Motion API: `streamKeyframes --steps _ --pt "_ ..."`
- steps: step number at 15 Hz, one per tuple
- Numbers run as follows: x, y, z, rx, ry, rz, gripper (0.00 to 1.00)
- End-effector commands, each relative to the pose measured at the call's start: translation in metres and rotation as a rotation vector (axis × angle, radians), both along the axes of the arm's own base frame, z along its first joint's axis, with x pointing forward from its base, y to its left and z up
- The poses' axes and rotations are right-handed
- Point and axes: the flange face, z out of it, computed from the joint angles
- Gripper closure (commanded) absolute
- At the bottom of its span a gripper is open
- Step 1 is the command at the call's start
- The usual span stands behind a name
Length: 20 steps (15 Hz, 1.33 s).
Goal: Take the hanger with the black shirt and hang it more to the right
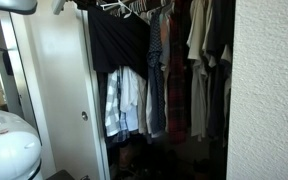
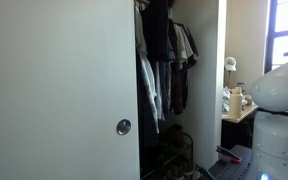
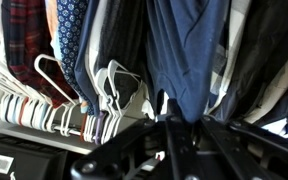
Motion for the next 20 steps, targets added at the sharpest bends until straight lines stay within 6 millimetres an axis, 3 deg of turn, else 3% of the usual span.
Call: streamKeyframes --steps 1,8,20 --pt "-0.011 0.000 0.005 0.007 -0.018 0.000 0.96" --pt "-0.057 -0.002 0.022 0.019 -0.066 0.010 0.97" --pt "-0.157 -0.011 0.039 -0.008 -0.081 0.014 0.97"
